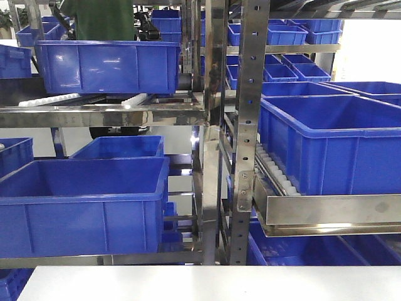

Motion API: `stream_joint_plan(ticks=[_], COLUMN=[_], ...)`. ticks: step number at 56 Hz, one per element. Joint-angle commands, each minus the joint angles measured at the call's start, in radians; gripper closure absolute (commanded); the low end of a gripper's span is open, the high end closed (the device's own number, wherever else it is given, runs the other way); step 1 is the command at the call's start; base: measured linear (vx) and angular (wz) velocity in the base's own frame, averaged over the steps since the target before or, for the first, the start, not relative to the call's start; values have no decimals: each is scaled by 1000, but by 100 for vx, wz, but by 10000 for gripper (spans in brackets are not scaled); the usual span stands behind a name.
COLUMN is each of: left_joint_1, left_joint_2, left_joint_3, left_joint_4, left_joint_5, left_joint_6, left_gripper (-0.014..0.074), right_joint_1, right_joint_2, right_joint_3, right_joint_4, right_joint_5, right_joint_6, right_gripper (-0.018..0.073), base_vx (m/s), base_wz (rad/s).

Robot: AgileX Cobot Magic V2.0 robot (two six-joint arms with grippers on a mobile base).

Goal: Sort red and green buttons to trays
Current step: 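Lift both held buttons off the table with both grippers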

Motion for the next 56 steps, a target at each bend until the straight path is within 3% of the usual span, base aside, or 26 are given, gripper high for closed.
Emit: stream_joint_plan(ticks=[1, 10, 24, 35, 43, 56], left_joint_1=[-4, -4, -4, -4, -4, -4], left_joint_2=[-35, -39, -119, -297, -464, -766], left_joint_3=[-5, -5, 2, 29, 28, 28], left_joint_4=[0, 0, -1, -2, 23, 42], left_joint_5=[-228, -230, -230, -207, -19, 365], left_joint_6=[-11, -11, -23, -139, -178, -306], left_gripper=[251, 608, 603, 602, 602, 598], right_joint_1=[-5, -5, -5, -5, -5, -5], right_joint_2=[-34, -34, -61, -221, -398, -778], right_joint_3=[-6, -6, -4, 46, 75, 71], right_joint_4=[0, 0, -15, -24, -4, -12], right_joint_5=[-196, -198, -197, -152, 15, 438], right_joint_6=[-10, -10, -5, 52, 96, 155], right_gripper=[567, 567, 567, 567, 567, 567], base_vx=[0, 0, 0, 0, 0, 0], base_wz=[0, 0, 0, 0, 0, 0])
